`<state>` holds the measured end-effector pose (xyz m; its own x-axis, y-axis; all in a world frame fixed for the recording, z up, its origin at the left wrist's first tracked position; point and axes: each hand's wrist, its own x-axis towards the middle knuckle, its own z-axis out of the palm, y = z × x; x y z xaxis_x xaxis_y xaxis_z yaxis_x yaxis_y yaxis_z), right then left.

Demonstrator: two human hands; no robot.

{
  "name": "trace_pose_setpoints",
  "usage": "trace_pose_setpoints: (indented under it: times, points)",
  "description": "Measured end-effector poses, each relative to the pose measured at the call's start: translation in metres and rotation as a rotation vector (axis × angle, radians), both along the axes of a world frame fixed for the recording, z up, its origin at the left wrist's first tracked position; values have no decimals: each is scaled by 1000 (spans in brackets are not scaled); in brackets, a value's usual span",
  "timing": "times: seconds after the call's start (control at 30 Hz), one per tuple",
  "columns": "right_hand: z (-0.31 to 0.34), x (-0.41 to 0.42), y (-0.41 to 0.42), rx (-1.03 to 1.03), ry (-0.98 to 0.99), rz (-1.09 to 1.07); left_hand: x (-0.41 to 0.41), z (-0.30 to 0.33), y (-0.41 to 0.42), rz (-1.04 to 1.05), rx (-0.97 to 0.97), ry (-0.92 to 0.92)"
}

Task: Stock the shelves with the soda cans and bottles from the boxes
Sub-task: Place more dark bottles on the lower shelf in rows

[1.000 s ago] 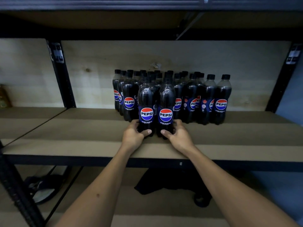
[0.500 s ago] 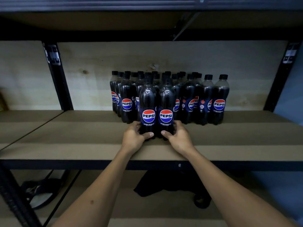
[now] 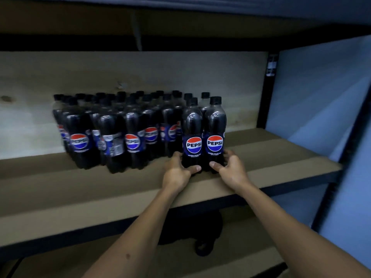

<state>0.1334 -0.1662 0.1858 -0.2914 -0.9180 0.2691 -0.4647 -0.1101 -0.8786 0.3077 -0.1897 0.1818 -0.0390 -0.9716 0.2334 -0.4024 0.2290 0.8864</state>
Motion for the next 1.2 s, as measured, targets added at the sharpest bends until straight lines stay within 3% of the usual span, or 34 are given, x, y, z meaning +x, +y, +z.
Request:
trace_pose_setpoints:
  times: [0.37, 0.57, 0.7, 1.2]
  points:
    - [-9, -154, -79, -52, -102, -156, -172, 5, -81, -19, -101, -144]
    - [-16, -206, -154, -131, -28, -204, -230, -1, -159, -28, -122, -149]
    - [-9, -226, -193, -76, 13, -216, -259, 4, -201, -49, -91, -89]
    - [-2, -265, -271, -88, 46, -276, -302, -2, -274, -31, -308, -162]
